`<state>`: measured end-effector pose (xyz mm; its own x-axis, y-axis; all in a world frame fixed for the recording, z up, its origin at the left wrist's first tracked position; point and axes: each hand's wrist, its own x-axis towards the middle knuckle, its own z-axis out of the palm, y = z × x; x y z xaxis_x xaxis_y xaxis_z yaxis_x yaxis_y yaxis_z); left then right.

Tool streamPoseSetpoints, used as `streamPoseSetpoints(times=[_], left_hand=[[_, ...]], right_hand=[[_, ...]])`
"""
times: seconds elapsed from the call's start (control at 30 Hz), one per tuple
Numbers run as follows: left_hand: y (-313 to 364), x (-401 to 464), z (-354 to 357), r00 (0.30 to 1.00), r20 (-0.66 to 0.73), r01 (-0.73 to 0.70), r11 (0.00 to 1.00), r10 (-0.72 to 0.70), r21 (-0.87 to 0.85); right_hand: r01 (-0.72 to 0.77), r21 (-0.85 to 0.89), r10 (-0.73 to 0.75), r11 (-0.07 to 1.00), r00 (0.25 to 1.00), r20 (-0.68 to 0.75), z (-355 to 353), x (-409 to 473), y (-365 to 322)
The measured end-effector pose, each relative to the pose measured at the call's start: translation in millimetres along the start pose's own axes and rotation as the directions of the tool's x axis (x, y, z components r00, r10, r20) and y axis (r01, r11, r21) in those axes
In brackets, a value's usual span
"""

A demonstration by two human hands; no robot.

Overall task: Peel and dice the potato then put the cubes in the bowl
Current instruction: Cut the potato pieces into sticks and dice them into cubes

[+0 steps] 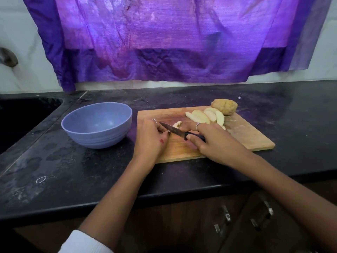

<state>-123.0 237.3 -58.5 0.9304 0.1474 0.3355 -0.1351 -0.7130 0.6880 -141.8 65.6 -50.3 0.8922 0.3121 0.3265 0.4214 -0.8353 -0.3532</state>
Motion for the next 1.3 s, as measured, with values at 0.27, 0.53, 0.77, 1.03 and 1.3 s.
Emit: streamPoseSetpoints(times=[0.27, 0.53, 0.77, 1.03, 1.3], left_hand=[[0, 0, 1, 1.0, -0.008, -0.024, 0.999, 0.024, 0.043], [-1, 1, 2, 1.0, -0.01, -0.012, 0.999, 0.013, 0.04], [-6, 3, 3, 0.999, 0.029, -0.018, 1.0, 0.019, -0.011], [5, 31, 5, 0.976, 0.171, -0.159, 0.98, 0.138, 0.119], [21, 50, 17, 0.94, 0.289, -0.246, 0.947, 0.181, 0.207]], right_hand=[[-0.002, -0.089, 0.007, 0.996, 0.999, 0.047, 4, 6, -5], [0.047, -0.248, -0.021, 0.968, 0.994, 0.106, -1, 12, -22], [0.017, -0.091, -0.021, 0.996, 0.999, -0.042, -11, 2, 2], [-0.126, 0.1, 0.138, 0.987, 0.982, -0.126, -26, -14, 27], [-0.124, 0.265, 0.158, 0.956, 0.981, -0.109, -17, -14, 27]])
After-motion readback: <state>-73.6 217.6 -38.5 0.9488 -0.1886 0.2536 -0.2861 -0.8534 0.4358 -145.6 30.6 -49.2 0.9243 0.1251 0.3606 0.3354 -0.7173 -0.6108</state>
